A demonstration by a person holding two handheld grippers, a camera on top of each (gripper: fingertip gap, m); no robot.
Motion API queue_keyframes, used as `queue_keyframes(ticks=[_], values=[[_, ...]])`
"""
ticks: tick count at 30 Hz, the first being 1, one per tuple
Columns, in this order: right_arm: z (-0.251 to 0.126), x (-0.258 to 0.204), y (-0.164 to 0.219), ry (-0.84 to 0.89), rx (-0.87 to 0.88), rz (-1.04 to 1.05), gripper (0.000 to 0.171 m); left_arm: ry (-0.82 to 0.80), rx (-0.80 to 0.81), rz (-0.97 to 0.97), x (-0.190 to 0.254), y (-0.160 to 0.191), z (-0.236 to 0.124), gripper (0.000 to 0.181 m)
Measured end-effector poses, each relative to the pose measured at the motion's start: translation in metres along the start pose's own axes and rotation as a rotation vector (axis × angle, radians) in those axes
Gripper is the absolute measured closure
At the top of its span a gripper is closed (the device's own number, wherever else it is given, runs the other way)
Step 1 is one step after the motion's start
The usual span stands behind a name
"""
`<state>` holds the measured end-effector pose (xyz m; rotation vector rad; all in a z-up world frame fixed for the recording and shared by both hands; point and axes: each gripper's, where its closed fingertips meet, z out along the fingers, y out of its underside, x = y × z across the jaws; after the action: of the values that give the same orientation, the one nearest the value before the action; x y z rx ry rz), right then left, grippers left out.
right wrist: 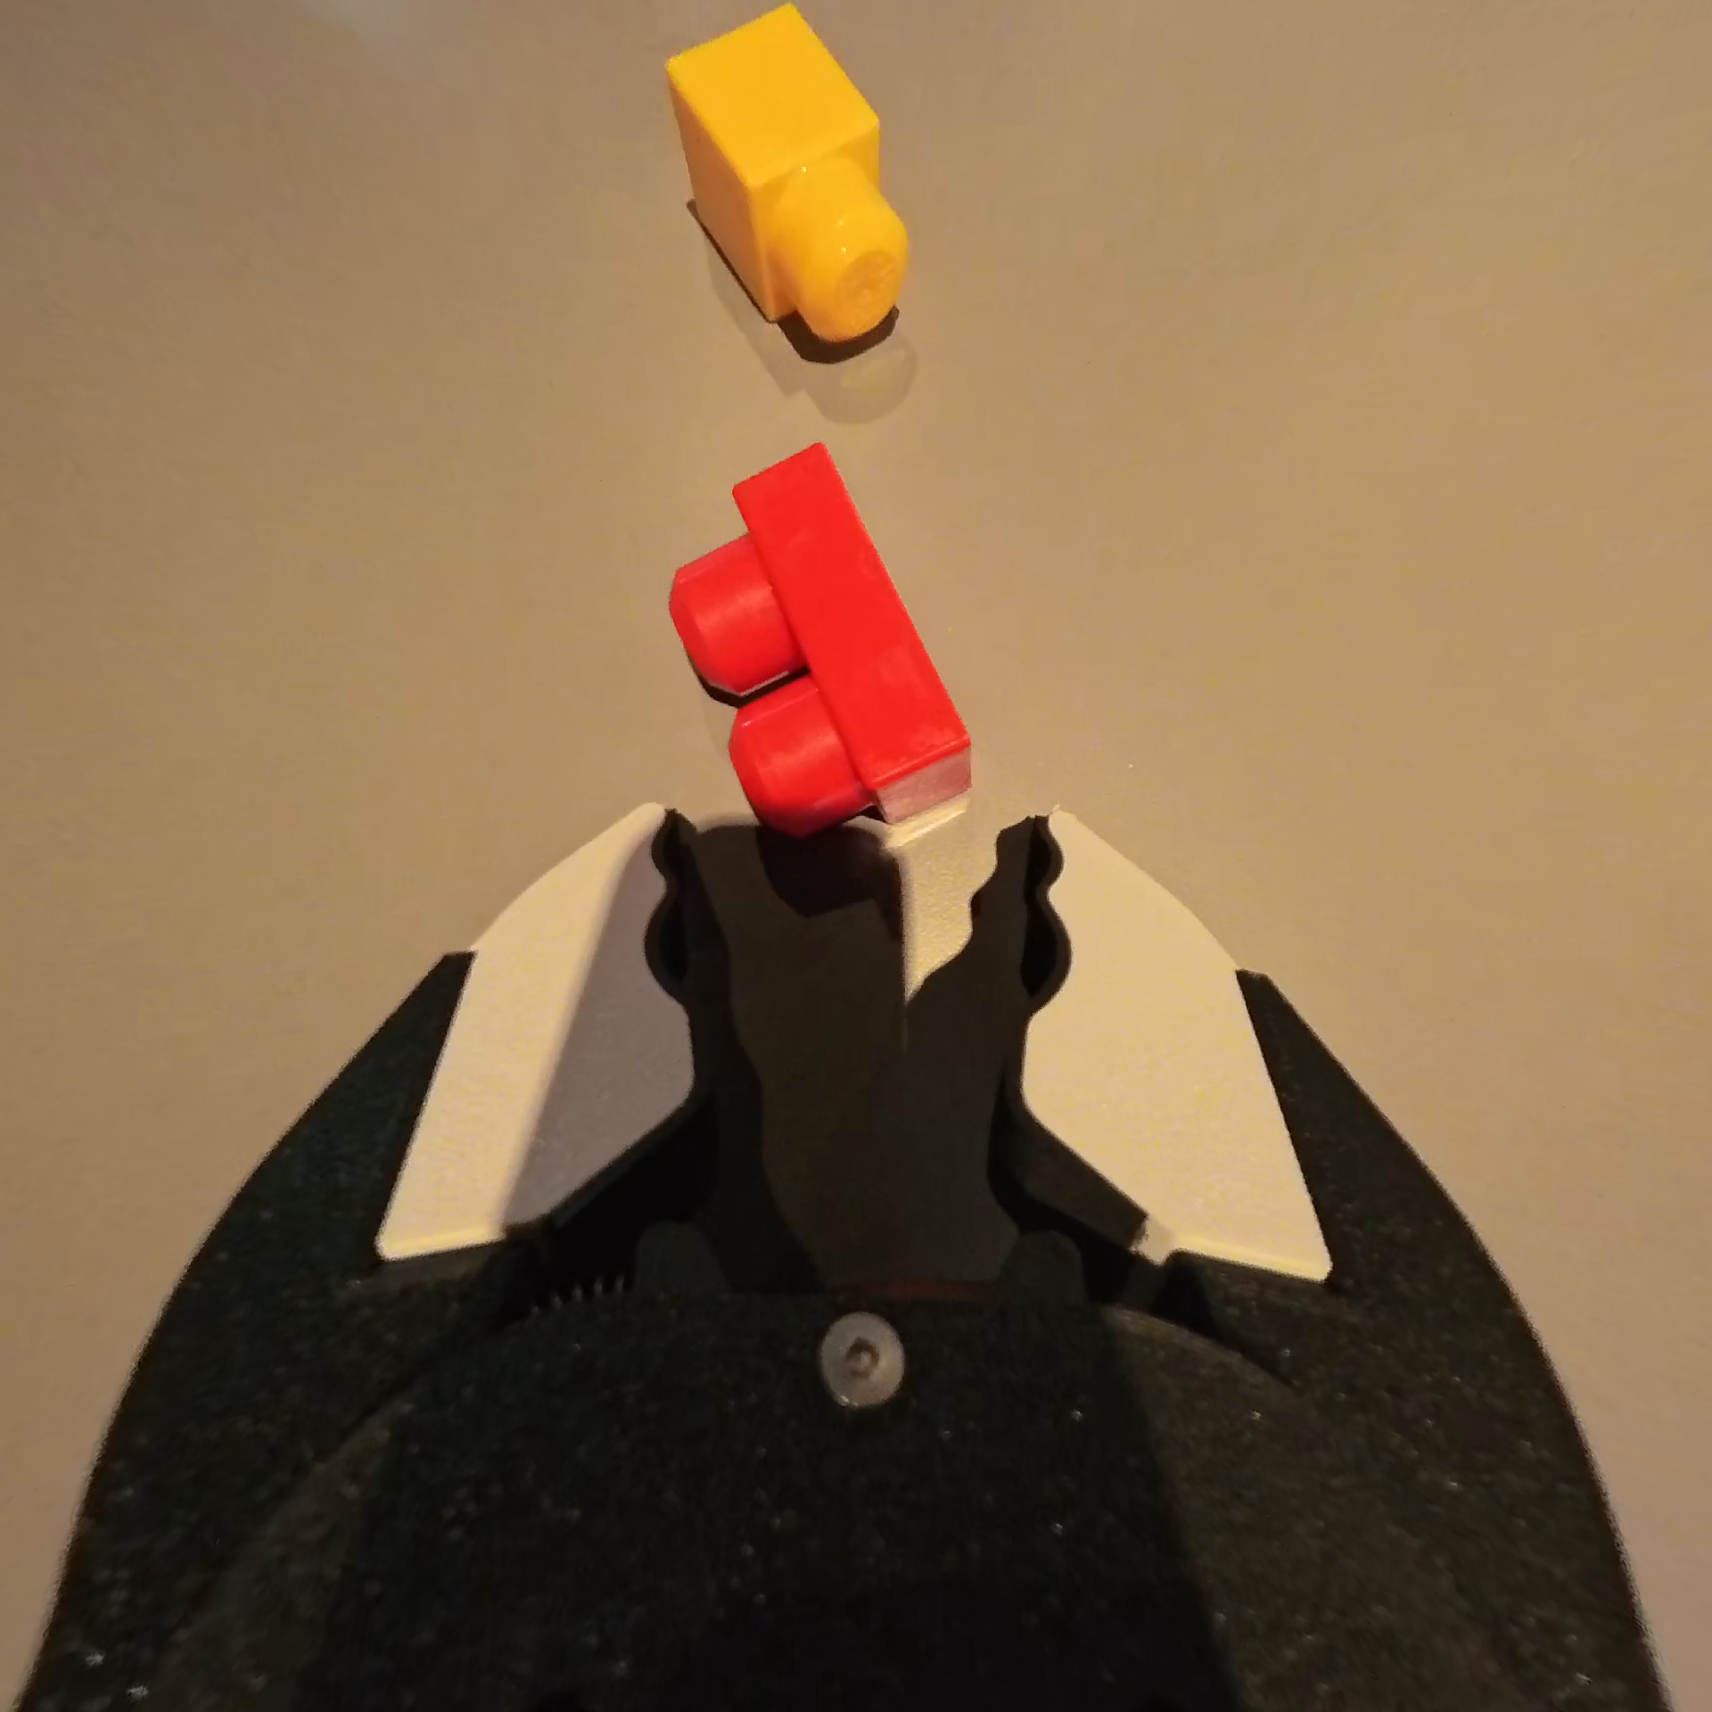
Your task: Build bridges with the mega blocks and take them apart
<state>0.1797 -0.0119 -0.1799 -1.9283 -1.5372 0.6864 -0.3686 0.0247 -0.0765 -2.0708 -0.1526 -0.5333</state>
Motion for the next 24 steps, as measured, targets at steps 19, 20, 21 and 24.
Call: queue_keyframes(ticks=[19, 20, 21, 24], values=[[0.000, 0.000, 0.000, -0.001, 0.002, 0.002, 0.100, -0.228, -0.584, 0.152, -0.006, 0.085, 0.004, 0.150], [0.000, 0.000, 0.000, 0.000, 0.001, 0.000, 0.100, -0.219, -0.566, 0.145, -0.007, 0.083, 0.007, 0.150], [0.000, 0.000, 0.000, 0.000, 0.000, -0.001, 0.099, -0.226, -0.553, 0.138, -0.009, 0.081, 0.007, 0.151], [0.001, -0.001, 0.000, 0.003, -0.002, -0.006, 0.099, -0.247, -0.453, 0.129, -0.007, 0.063, -0.002, 0.152]])
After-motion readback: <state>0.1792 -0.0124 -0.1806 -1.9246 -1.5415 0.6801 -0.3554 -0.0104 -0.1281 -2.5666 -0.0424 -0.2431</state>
